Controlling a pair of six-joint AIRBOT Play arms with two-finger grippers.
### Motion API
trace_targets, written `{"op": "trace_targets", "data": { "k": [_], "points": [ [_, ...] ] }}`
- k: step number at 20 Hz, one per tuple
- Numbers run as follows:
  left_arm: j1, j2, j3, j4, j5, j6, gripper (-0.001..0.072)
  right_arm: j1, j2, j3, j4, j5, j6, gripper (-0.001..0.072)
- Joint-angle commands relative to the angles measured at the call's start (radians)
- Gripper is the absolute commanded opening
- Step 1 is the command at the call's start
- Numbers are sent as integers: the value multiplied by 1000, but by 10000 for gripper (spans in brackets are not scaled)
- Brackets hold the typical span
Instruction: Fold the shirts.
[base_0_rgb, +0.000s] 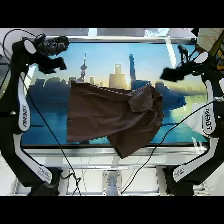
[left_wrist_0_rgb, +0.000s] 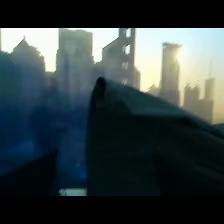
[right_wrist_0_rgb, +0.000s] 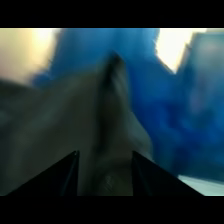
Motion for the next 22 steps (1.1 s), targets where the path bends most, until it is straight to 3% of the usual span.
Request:
{"op": "trace_targets", "data": {
  "k": [1, 4, 7, 11, 16, 19, 22],
  "points": [
    [24, 132, -135, 129, -119, 34, 696, -49, 57, -86, -187, 217, -19, 365],
    [50, 290, -317, 132, -90, 55, 696, -111, 189, -306, 18, 88, -79, 356],
    [73, 461, -562, 115, -32, 54, 696, -149, 291, -558, 57, 60, -134, 357],
    [71, 619, -802, -21, -36, 68, 696, -168, 322, -860, 218, 29, -252, 358],
    [71, 733, -853, -90, -71, 74, 696, -188, 323, -1074, 288, -28, -352, 358],
    [71, 787, -853, -90, -85, 73, 696, -233, 323, -1140, 423, -50, -419, 358],
    [71, 812, -853, -90, -90, 73, 696, -253, 323, -1155, 438, -52, -428, 357]
  ]
}}
